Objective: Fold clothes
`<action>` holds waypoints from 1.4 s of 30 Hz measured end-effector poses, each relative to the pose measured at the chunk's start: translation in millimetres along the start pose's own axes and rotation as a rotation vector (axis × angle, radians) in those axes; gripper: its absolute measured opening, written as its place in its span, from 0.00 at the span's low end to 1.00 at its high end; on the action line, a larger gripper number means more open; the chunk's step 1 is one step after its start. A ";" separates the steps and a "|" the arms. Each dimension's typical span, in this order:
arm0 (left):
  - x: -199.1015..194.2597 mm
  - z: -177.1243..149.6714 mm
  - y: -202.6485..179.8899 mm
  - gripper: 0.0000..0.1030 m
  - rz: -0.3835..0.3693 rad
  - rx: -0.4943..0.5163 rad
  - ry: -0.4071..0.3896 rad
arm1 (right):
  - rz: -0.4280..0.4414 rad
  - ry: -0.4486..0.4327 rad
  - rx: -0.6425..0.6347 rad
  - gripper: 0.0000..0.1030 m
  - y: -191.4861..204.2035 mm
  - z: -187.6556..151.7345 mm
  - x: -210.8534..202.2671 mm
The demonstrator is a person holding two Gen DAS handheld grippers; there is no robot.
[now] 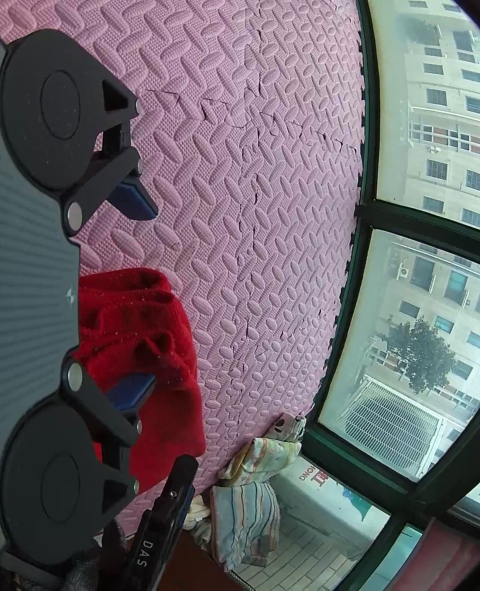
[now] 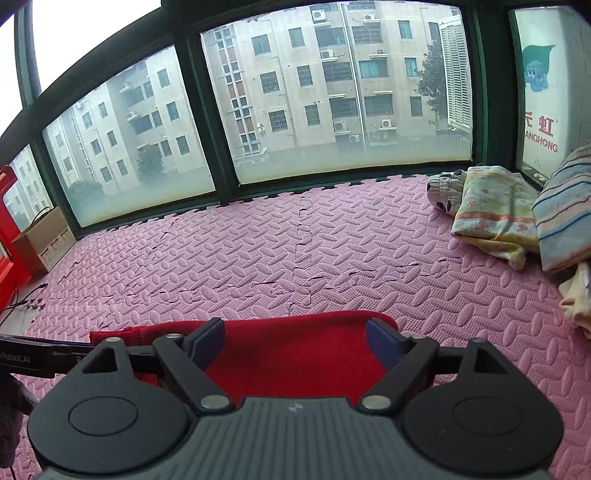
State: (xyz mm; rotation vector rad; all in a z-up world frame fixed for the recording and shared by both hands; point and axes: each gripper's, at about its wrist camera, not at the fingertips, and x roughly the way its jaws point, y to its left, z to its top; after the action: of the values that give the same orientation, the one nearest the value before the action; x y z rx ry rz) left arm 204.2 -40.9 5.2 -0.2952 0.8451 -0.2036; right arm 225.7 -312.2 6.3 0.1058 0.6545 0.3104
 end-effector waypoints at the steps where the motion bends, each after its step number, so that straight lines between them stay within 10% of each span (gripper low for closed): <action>1: -3.1 -2.6 -0.8 0.92 0.001 0.005 -0.003 | 0.003 -0.006 0.001 0.92 0.9 -2.1 -3.6; 21: -62.3 -60.2 -8.7 1.00 0.006 0.070 -0.028 | -0.165 -0.058 -0.132 1.00 55.5 -76.7 -73.8; 42: -88.0 -105.6 -17.3 1.00 0.049 0.146 -0.012 | -0.217 0.018 0.038 1.00 56.9 -114.9 -94.1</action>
State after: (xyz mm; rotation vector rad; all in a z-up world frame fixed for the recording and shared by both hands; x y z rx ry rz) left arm 66.0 -49.9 6.8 -0.1388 0.8197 -0.2168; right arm 70.5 -288.1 -18.6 0.0672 0.6830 0.0903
